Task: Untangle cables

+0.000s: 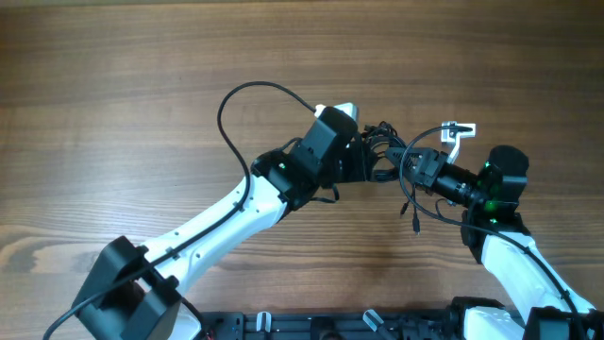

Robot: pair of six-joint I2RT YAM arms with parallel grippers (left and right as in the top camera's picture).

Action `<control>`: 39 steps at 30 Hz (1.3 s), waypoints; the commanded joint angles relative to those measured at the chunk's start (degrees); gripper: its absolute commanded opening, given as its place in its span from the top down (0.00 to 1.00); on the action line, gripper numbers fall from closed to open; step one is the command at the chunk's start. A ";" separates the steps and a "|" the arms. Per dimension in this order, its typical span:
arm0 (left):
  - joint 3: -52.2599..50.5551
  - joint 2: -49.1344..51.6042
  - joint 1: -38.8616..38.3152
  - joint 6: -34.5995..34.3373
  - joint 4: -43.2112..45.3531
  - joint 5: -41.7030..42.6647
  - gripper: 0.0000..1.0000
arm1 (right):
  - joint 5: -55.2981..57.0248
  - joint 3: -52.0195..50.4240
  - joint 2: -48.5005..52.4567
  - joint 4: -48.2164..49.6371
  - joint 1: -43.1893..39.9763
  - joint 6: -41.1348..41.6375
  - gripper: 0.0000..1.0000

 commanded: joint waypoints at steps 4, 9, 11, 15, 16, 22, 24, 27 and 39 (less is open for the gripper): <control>0.17 0.48 2.82 7.78 -0.50 -1.05 0.96 | -1.57 0.37 -0.70 0.37 -1.09 -9.25 0.55; 0.17 -1.95 9.77 7.87 -3.48 -0.98 0.96 | -6.08 0.37 -0.70 -1.62 -8.59 -8.55 0.31; 0.17 -2.05 10.58 9.53 -3.32 -1.01 0.96 | -6.80 0.37 -0.70 -4.66 -8.57 -8.48 0.26; 0.17 -2.05 10.58 15.41 -3.13 -1.09 0.96 | -7.06 0.37 -0.70 -14.45 -8.57 -8.50 0.22; 0.17 -2.05 10.58 15.37 -2.86 -1.31 0.96 | -8.46 0.37 -0.70 -16.92 -8.57 -8.57 0.22; 0.17 -2.05 10.58 7.02 -1.31 -1.25 0.96 | -13.60 0.35 -0.70 -17.53 -7.67 -8.70 0.26; 0.17 -2.05 10.58 1.27 -1.11 -1.46 0.96 | -12.81 0.35 -0.70 -17.05 -4.87 -10.16 0.27; 0.17 -2.05 10.58 -4.79 -1.11 -4.90 0.96 | -6.36 0.35 -0.70 -15.04 2.80 -9.97 0.34; 0.17 -2.03 8.66 -9.86 -0.76 -7.02 0.96 | 20.57 0.35 -0.70 -1.51 18.67 16.15 0.80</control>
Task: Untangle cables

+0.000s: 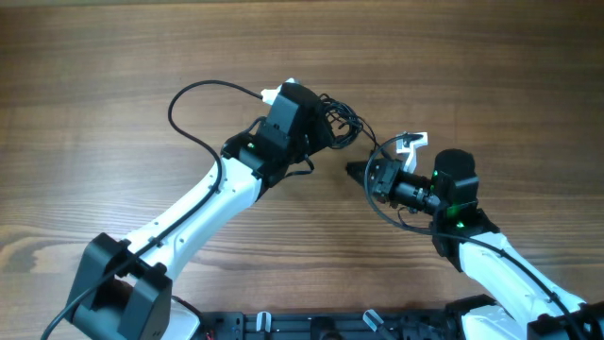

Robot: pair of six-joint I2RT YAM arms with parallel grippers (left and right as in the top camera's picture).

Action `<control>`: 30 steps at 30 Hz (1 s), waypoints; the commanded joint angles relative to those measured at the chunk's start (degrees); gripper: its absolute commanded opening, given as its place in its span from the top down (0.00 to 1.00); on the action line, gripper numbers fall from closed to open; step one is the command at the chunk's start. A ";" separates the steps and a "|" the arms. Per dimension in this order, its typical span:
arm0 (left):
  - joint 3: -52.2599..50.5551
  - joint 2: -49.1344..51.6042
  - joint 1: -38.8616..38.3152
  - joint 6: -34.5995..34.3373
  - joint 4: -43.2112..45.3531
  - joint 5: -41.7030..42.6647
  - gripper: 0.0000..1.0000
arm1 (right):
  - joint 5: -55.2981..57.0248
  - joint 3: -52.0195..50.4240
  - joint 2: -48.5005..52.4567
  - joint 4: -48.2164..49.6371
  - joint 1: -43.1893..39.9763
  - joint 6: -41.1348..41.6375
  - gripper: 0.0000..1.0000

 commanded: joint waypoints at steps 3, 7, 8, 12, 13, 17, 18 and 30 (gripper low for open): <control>0.17 -1.70 -3.74 9.79 0.87 -0.81 0.96 | 5.81 0.13 -0.57 4.59 0.22 8.55 0.80; 0.17 -1.70 -5.90 12.87 0.85 -1.01 0.96 | 7.34 0.13 -0.57 4.98 0.22 10.10 0.80; 0.17 -1.70 -6.16 12.87 0.90 -1.01 0.96 | 7.58 0.13 -0.57 4.96 0.22 10.08 0.80; 0.17 -1.70 -6.82 12.90 0.87 -1.03 0.96 | 7.56 0.13 -0.57 5.01 0.22 11.61 0.80; 0.17 -1.70 -7.02 12.90 1.03 -1.01 0.96 | 7.56 0.13 -0.57 5.11 0.22 11.58 0.80; 0.17 -1.70 -7.19 17.38 1.25 -1.62 0.96 | 3.34 0.13 -0.57 7.45 -0.20 13.29 0.83; 0.17 -1.70 -7.19 17.94 1.29 -2.27 0.96 | 1.99 0.13 -0.57 8.66 -0.48 13.31 0.82; 0.17 -1.70 -7.48 20.57 1.68 -9.60 0.96 | -7.45 0.13 -0.28 8.83 -0.37 13.35 0.81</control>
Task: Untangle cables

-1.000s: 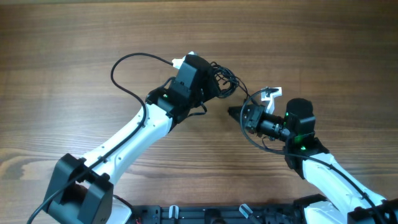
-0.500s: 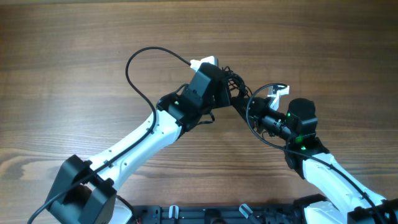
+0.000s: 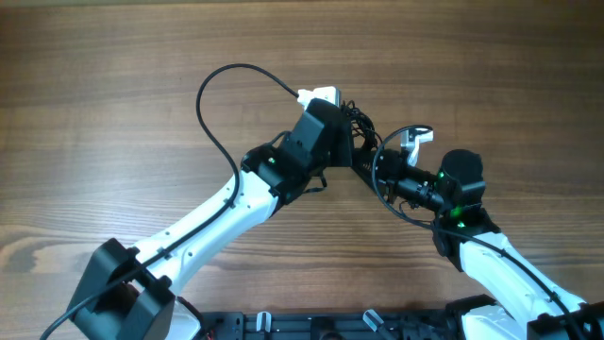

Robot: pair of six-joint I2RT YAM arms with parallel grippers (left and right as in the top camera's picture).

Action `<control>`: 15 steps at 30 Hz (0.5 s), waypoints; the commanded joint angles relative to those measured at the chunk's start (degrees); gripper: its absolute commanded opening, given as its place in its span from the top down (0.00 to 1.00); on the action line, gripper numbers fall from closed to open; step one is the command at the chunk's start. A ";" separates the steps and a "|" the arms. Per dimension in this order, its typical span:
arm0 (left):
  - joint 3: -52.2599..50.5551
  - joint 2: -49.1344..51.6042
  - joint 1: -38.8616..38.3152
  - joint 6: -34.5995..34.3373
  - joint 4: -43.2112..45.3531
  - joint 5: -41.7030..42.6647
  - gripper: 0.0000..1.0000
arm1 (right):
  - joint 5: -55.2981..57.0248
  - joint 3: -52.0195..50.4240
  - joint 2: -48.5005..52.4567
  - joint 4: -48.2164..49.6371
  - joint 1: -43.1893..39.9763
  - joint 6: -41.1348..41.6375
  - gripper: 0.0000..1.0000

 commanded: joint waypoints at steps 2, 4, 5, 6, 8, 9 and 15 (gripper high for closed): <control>0.17 -1.05 -0.94 2.84 0.22 -2.84 0.96 | 2.75 0.24 -0.07 0.31 0.09 -0.28 0.78; 0.17 -1.05 -1.79 2.82 0.22 -2.80 0.96 | 7.26 0.24 1.18 0.31 0.09 0.00 0.78; 0.17 -1.05 -2.29 2.80 0.22 -2.64 0.96 | 7.98 0.24 2.38 0.31 0.09 0.92 0.78; 0.17 -1.05 -2.69 2.82 0.22 -2.64 0.96 | 7.96 0.24 3.23 0.33 0.09 1.49 0.78; 0.17 -1.05 -3.21 2.80 0.24 -2.64 0.96 | 7.98 0.24 4.96 0.37 0.09 1.53 0.78; 0.17 -1.05 -3.43 2.80 0.22 -2.64 0.96 | 7.98 0.24 5.66 0.37 0.09 1.86 0.78; 0.17 -1.05 -3.54 2.58 0.28 0.87 0.96 | 7.76 0.26 6.45 0.79 0.15 2.97 0.79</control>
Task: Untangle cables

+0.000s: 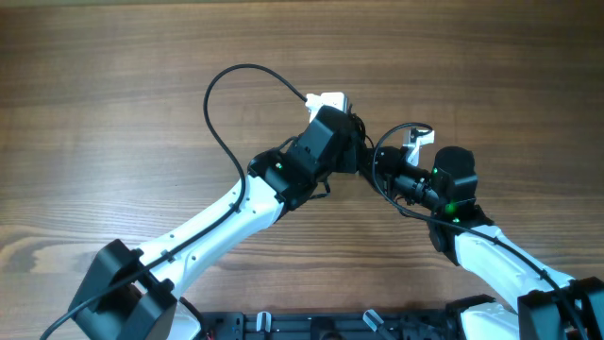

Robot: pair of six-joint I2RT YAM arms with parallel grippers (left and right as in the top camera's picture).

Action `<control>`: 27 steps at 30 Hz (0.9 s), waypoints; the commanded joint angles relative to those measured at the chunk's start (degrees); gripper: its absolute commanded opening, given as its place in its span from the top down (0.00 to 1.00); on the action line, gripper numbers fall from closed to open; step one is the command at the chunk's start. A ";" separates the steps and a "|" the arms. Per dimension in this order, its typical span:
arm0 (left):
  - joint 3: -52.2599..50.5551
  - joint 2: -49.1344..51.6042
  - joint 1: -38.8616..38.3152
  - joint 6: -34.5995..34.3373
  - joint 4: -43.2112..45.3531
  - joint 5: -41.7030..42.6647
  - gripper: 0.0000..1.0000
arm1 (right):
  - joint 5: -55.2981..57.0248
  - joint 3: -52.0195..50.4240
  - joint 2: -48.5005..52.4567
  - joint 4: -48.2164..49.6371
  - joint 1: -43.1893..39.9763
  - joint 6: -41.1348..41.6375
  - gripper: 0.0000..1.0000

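Observation:
A tangle of thin black cables sits bunched between my two grippers at the table's centre. My left gripper reaches in from the lower left and is shut in the tangle. A white plug lies just beyond its wrist, and a long black cable loop arcs away from there to the left. From the lower right my right gripper is shut on a cable loop. A white connector sticks up beside it. The wrists largely hide both sets of fingers.
The wooden table spreads out all around the arms. A black rail with clips runs along the near edge between the two arm bases.
Both grippers have shifted a little, the left with its white plug slightly right and up. The right wrist now sits slightly nearer the left gripper. The hold on the cables looks unchanged.
First both grippers met at the tangle at centre right, with a loose cable end hanging below the right one. Then both stood further left and apart, the cable stretched between them. After that they were back close together near the centre, where they remain.

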 commanded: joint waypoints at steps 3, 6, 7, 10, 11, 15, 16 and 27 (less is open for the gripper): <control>0.17 -1.05 -0.92 0.22 1.55 4.33 0.96 | -1.49 0.26 1.14 1.09 0.15 2.60 0.80; 0.17 -1.05 -0.92 0.22 1.95 4.33 0.96 | -3.19 0.26 1.14 3.32 0.15 2.60 0.82; 0.17 -1.05 -0.92 0.20 1.97 4.33 0.96 | -3.17 0.26 1.14 3.30 0.15 2.58 0.82; 0.17 -1.05 -0.98 -0.22 2.97 4.57 0.96 | -2.93 0.26 1.14 3.30 1.03 2.56 0.83; 0.17 -1.05 -1.18 -0.20 3.45 4.76 0.96 | -2.14 0.26 1.14 3.28 1.75 2.47 0.83; 0.17 -1.07 -1.88 -0.20 3.87 4.68 0.96 | -0.31 0.26 1.14 3.23 2.71 -0.26 0.96; 0.20 -1.11 -0.98 -0.20 4.59 3.82 0.96 | -0.79 0.26 1.14 1.66 2.71 -6.14 0.96; 0.20 -3.85 12.39 -3.89 11.28 9.18 0.96 | -2.10 0.24 1.14 -23.85 2.43 -21.94 0.96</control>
